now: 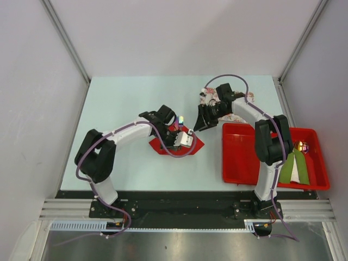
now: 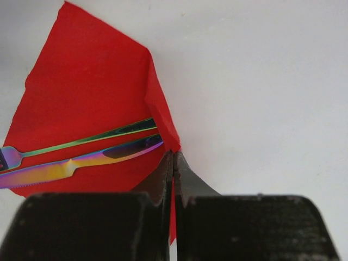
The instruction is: Place the utensils on the paper napkin and roll it up
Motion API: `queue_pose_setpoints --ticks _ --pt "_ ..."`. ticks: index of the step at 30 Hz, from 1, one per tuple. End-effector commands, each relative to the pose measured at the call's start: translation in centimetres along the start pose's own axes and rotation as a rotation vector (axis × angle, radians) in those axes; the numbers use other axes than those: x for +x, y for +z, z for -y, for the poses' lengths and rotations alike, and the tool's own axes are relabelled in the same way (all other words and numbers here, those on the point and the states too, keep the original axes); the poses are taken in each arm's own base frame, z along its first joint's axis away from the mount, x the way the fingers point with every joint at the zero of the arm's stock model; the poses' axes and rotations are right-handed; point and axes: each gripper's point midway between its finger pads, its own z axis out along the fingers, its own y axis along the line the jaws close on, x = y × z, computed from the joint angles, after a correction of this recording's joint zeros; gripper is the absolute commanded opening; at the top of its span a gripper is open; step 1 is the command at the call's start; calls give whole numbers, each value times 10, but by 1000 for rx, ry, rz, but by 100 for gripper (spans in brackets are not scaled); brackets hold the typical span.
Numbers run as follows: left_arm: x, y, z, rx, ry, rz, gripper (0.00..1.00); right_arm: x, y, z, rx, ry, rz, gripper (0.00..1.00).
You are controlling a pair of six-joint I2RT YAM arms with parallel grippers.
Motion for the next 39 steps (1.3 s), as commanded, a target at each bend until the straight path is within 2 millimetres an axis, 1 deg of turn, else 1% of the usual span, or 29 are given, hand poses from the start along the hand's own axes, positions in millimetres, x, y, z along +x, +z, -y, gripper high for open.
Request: queue_pose_setpoints --ticks 1,3,4,5,6,7,8,9,11,13,18,23,25,28,32,36,39 --pt "-4 -1 -16 -8 -69 54 2 9 3 -7 -59 30 -8 49" --pt "-3 -2 -28 -41 -86 59 2 14 7 -9 -73 75 -14 45" --pt "2 -1 -31 -49 -101 55 3 16 9 -12 -88 87 -17 43" --pt "1 -2 -37 -66 -98 60 3 24 11 -12 -94 113 -28 43" --pt "2 -4 -41 -81 -116 61 4 24 15 -14 -102 122 -24 42" --pt "3 -3 -44 -91 -118 61 4 28 19 -18 -112 128 -36 40" --pt "4 -4 -49 -110 -118 59 4 35 23 -20 -115 133 -50 39" --pt "5 -3 -50 -114 -118 56 5 36 25 -22 -118 138 -53 39" --pt "5 -2 -52 -119 -114 55 6 42 32 -25 -114 138 -71 43" --pt "7 -2 -53 -122 -113 51 7 42 37 -24 -101 142 -70 50" --pt "16 2 -57 -145 -113 18 14 45 50 -27 -114 154 -86 51" --pt "20 4 -57 -150 -126 5 23 52 61 -31 -106 160 -111 51" --pt "22 5 -56 -145 -131 2 27 59 66 -28 -80 157 -121 54" --pt "25 7 -51 -137 -122 2 31 59 73 -21 -42 153 -110 60" --pt "30 10 -49 -136 -117 -5 33 59 78 -15 -33 160 -108 60" --pt "33 10 -51 -141 -123 -11 33 61 80 -16 -35 161 -115 56" --pt "34 10 -56 -157 -127 -14 28 63 83 -15 -31 161 -123 56"
